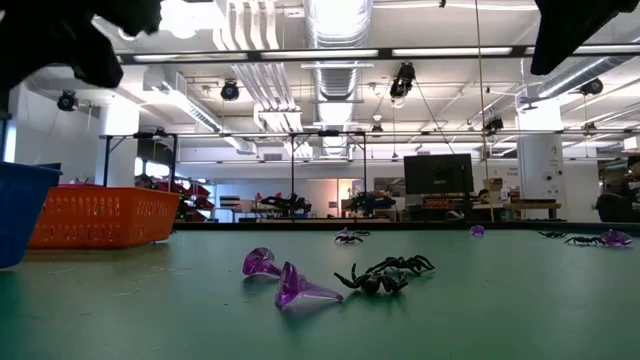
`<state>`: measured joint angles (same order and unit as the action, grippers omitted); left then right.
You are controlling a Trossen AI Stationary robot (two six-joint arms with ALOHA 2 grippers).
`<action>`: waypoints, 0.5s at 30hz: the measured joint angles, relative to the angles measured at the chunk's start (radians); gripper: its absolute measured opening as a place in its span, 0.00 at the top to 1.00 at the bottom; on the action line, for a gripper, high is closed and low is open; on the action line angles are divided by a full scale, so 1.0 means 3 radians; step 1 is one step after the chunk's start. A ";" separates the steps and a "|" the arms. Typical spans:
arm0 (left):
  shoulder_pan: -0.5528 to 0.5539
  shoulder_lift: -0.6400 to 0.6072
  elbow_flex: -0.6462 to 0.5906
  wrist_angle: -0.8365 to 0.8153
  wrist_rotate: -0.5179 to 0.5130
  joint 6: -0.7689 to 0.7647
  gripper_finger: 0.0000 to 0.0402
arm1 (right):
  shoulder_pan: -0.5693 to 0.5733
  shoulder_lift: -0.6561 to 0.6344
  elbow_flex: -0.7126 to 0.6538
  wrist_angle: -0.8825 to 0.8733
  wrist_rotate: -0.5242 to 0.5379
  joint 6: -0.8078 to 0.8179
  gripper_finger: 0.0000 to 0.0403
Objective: Sort Halloween decoration
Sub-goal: Put the violet witch hat toy into the orange bin
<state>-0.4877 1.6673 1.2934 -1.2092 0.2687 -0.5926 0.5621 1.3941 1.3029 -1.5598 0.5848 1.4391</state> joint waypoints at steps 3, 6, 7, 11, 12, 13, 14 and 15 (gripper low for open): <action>-0.0001 -0.0181 0.0000 -0.0015 -0.0163 0.0019 0.78 | 0.0000 0.0000 0.0000 0.0071 0.0262 0.0000 0.80; 0.0000 -0.0396 0.0000 -0.0057 -0.0461 0.0023 0.78 | -0.0058 0.0000 0.0000 0.0243 0.0525 -0.0043 0.80; 0.0001 -0.0474 0.0000 -0.0082 -0.0558 0.0024 0.78 | -0.0107 0.0000 0.0000 0.0319 0.0537 -0.0087 0.81; 0.0001 -0.0758 0.0000 -0.0143 -0.1013 0.0024 0.78 | -0.0371 0.0000 0.0000 0.0749 0.0451 -0.0470 0.82; 0.0001 -0.0825 0.0000 -0.0149 -0.1119 0.0025 0.78 | -0.0441 0.0000 0.0000 0.0853 0.0445 -0.0535 0.82; 0.0001 -0.0890 0.0000 -0.0165 -0.1221 0.0023 0.78 | -0.0513 0.0000 0.0000 0.0934 0.0443 -0.0576 0.82; 0.0001 -0.0950 0.0000 -0.0179 -0.1304 0.0024 0.78 | -0.0591 0.0000 0.0000 0.0994 0.0442 -0.0576 0.82; 0.0001 -0.1004 0.0000 -0.0197 -0.1367 0.0024 0.78 | -0.0668 0.0000 0.0000 0.1034 0.0443 -0.0562 0.82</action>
<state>-0.4873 1.3662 1.2934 -1.2683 -0.1415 -0.5854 0.3617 1.3941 1.3029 -1.2496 0.7177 1.2704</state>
